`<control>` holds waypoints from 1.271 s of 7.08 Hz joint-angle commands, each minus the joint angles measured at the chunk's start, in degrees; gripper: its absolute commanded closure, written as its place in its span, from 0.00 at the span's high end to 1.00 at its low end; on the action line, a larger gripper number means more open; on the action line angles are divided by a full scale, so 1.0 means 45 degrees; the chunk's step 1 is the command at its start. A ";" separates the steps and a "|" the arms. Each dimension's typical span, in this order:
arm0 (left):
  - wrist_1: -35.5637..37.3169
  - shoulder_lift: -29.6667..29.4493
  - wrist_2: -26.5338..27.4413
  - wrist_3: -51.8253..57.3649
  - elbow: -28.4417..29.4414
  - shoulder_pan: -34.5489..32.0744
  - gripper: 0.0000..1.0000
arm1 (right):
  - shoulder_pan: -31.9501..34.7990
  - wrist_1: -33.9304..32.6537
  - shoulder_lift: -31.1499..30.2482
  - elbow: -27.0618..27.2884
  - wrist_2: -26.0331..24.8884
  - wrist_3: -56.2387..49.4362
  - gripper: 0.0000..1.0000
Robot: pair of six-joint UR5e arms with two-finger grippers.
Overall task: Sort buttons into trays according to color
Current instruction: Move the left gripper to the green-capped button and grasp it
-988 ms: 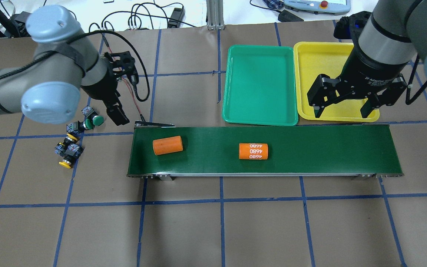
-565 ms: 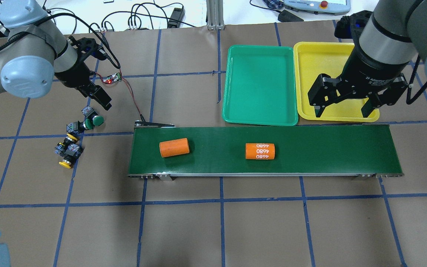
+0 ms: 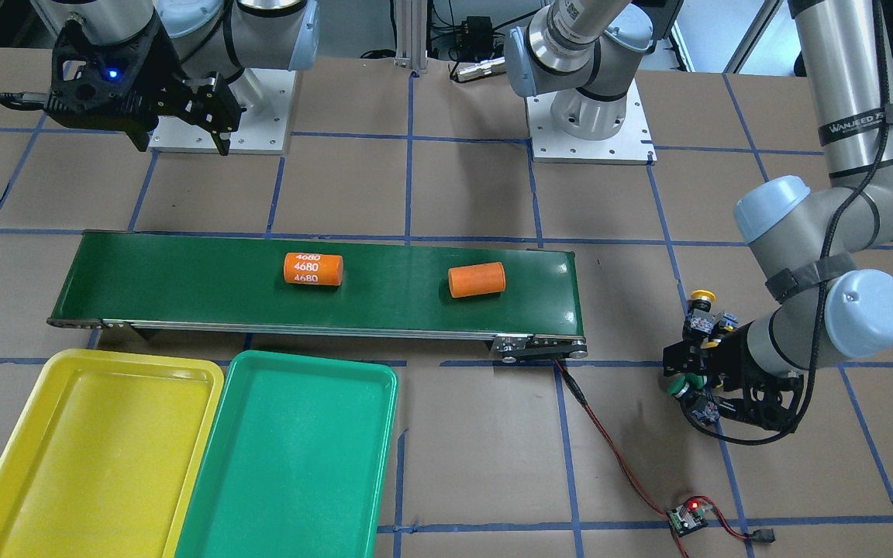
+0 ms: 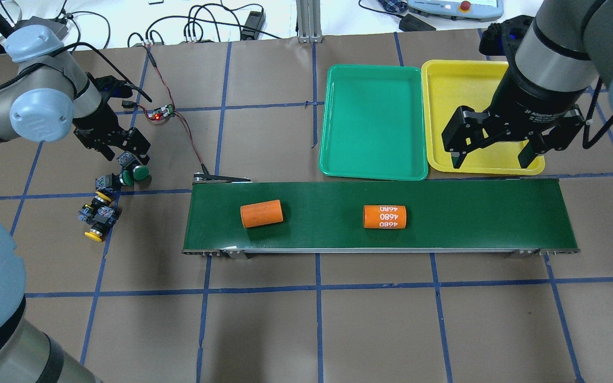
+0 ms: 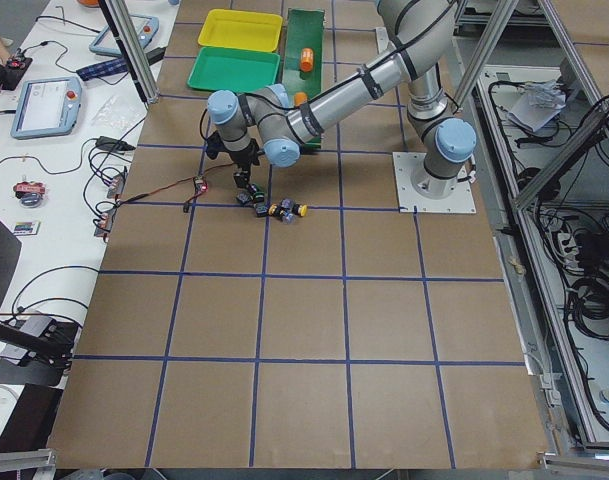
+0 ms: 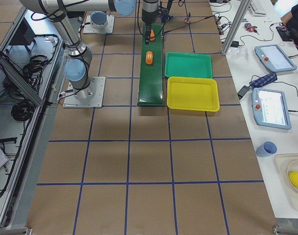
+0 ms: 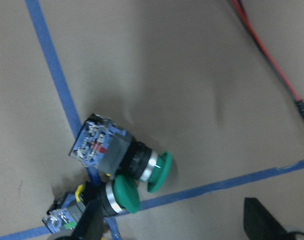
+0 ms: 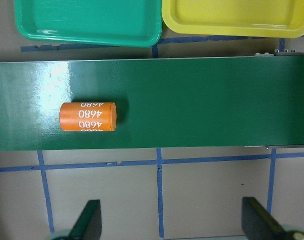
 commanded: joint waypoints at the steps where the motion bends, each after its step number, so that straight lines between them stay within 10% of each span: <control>1: 0.1428 -0.0822 0.0377 0.2684 0.0053 0.0105 1.00 | -0.0002 -0.0001 -0.0013 0.0000 -0.0021 0.0103 1.00; 7: 0.1200 -0.1176 0.0206 0.2613 -0.0201 0.0086 0.94 | -0.0002 0.0038 -0.0032 0.0000 -0.0022 -0.0191 1.00; 9: 0.1182 -0.0886 0.0204 0.2476 0.0012 -0.0089 0.00 | -0.0002 0.0038 -0.0032 0.0000 -0.0041 -0.0191 1.00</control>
